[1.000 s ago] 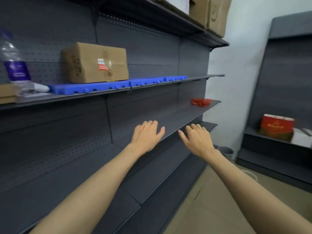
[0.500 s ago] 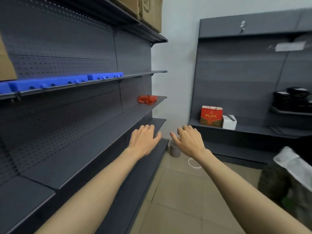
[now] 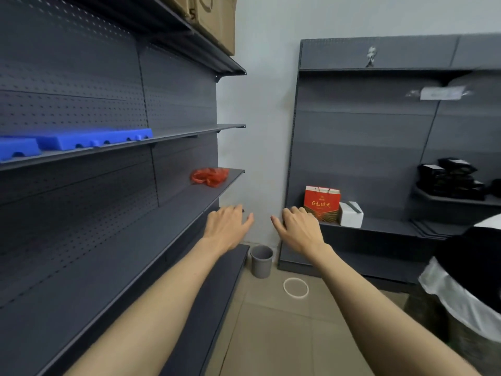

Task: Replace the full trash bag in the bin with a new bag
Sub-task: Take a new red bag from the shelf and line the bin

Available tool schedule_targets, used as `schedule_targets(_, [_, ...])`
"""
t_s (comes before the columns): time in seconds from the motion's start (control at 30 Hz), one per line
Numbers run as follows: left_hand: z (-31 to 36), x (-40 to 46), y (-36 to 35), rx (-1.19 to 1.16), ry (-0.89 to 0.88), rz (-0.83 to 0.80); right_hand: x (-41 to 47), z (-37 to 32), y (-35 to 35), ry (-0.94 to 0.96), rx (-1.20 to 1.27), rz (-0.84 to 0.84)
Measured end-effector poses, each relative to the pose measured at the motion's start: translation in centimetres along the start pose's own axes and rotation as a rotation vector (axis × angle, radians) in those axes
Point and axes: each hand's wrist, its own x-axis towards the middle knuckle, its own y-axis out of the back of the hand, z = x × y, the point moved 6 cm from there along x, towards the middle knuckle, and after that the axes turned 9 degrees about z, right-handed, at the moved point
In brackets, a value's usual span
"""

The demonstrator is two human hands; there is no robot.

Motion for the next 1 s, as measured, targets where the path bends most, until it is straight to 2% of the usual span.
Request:
schedule_targets(0.3, [-0.5,12.7,-11.3,-0.006,-0.062,0.000,10.5,6.2,-10.1,-0.076,0.006,0.003])
schedule_targets(0.47, [0.9,18.8,-19.3,-0.026,-0.082,-0.022,16.2,10.8,-16.9,-0.057,0.011,0.014])
schedule_targets(0.77, [1.2,31.7,-30.6,0.014,-0.006,-0.045,28.2,18.3,-28.6,0.014,0.013,-0.020])
schedule_targets(1.0, [-2.7,37.4,-38.0,0.112,0.048,-0.106,35.1,18.9,-37.5,0.066,0.090,-0.101])
